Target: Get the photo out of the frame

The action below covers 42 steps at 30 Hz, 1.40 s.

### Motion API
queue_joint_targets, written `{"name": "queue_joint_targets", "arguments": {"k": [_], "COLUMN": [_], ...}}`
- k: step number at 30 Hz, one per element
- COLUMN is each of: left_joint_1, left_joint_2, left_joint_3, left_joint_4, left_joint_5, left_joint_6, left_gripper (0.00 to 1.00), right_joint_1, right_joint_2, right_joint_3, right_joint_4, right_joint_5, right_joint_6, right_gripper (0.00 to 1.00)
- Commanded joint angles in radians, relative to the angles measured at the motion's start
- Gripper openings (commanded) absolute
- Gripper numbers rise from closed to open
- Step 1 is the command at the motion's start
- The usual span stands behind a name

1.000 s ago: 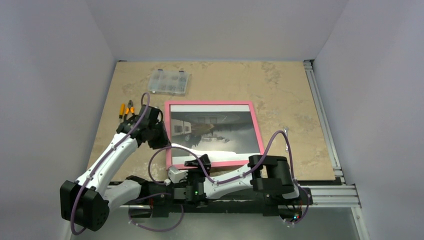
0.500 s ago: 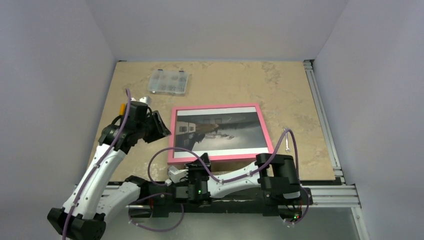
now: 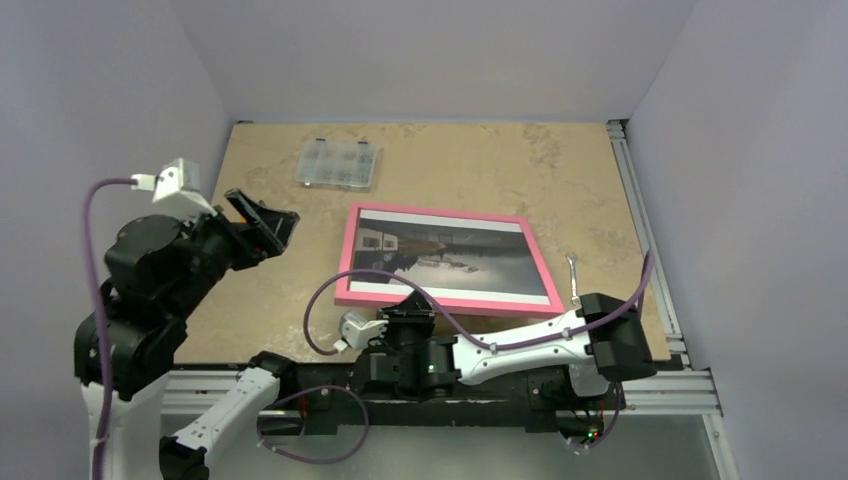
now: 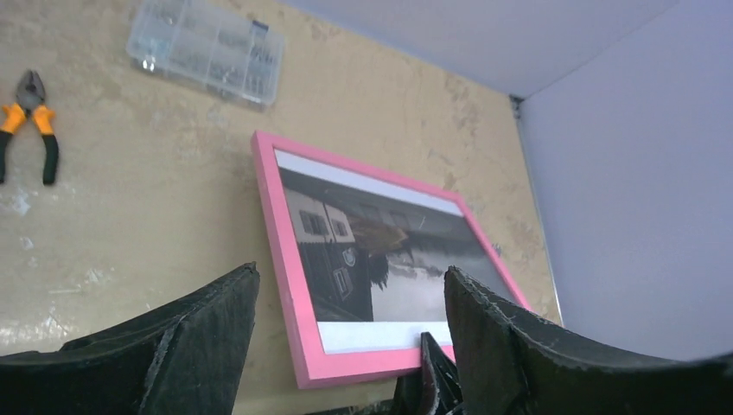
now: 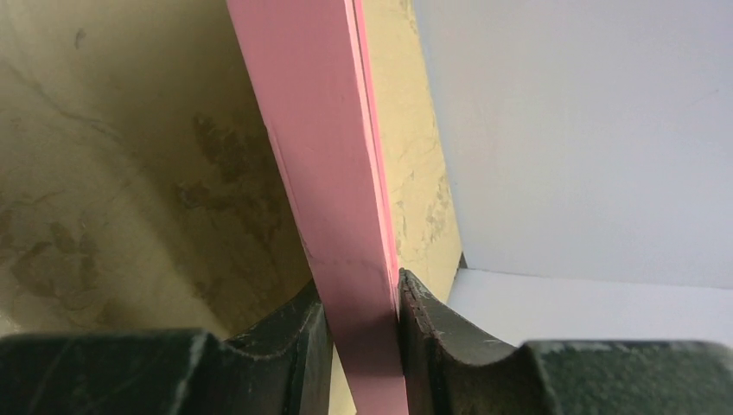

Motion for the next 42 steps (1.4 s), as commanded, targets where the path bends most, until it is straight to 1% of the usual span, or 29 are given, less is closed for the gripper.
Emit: {"name": "queue_joint_targets", "arguments": {"k": [1,7,10,12,15,19,22,24,25,26,27,28,29,32,35,38,40,42], "left_joint_1": [-0.001,-0.001,-0.001,0.0,-0.001,-0.001,-0.001,-0.001,0.0,-0.001,-0.001,-0.001,-0.001,-0.001,-0.001,-0.001,-0.001,-0.001], "left_joint_2": [-0.055,-0.134,-0.16,-0.168,-0.176,-0.176,-0.166,-0.164,-0.163,-0.161,-0.158,-0.155,-0.151,-0.148,-0.155,-0.164,-0.17,-0.178], "left_joint_3": [0.095,0.103,0.106,0.113,0.114,0.118,0.132,0.132,0.129,0.127,0.123,0.122,0.121,0.103,0.07,0.034,0.012,-0.014], "left_joint_4": [-0.028,0.017,0.025,0.022,0.013,0.001,-0.004,0.003,0.007,0.011,0.013,0.013,0.013,0.012,0.016,0.022,0.026,0.033], "left_joint_5": [-0.097,-0.162,-0.195,-0.222,-0.233,-0.244,-0.252,-0.246,-0.241,-0.233,-0.225,-0.212,-0.206,-0.177,-0.159,-0.136,-0.12,-0.107], "left_joint_6": [0.047,0.05,0.067,0.079,0.087,0.1,0.111,0.109,0.109,0.106,0.105,0.105,0.105,0.104,0.096,0.085,0.078,0.073], "left_gripper": [0.76,0.7,0.69,0.69,0.68,0.68,0.68,0.68,0.68,0.68,0.68,0.68,0.68,0.68,0.68,0.68,0.68,0.68], "right_joint_1": [-0.003,-0.004,-0.003,-0.003,-0.004,-0.006,-0.029,-0.084,-0.133,-0.195,-0.276,-0.35,-0.428,-0.641,-0.882,-1.073,-1.191,-1.295], "right_joint_2": [-0.145,-0.22,-0.247,-0.251,-0.238,-0.216,-0.165,-0.146,-0.14,-0.135,-0.138,-0.15,-0.175,-0.265,-0.325,-0.347,-0.366,-0.364], "right_joint_3": [0.099,0.216,0.27,0.322,0.437,0.605,0.782,0.882,0.923,0.957,0.971,0.951,0.903,0.712,0.533,0.364,0.242,0.152], "right_joint_4": [0.081,0.102,0.184,0.197,0.166,0.119,-0.001,-0.085,-0.129,-0.185,-0.226,-0.243,-0.235,-0.162,-0.075,-0.014,0.057,0.098], "right_joint_5": [0.036,-0.013,-0.075,-0.087,-0.119,-0.2,-0.26,-0.314,-0.363,-0.43,-0.514,-0.588,-0.664,-0.826,-1.068,-1.261,-1.378,-1.473], "right_joint_6": [0.006,-0.04,-0.097,-0.117,-0.112,-0.074,0.002,0.069,0.114,0.212,0.279,0.329,0.372,0.466,0.563,0.618,0.652,0.667], "right_gripper": [0.0,0.0,0.0,0.0,0.0,0.0,0.0,0.0,0.0,0.0,0.0,0.0,0.0,0.0,0.0,0.0,0.0,0.0]}}
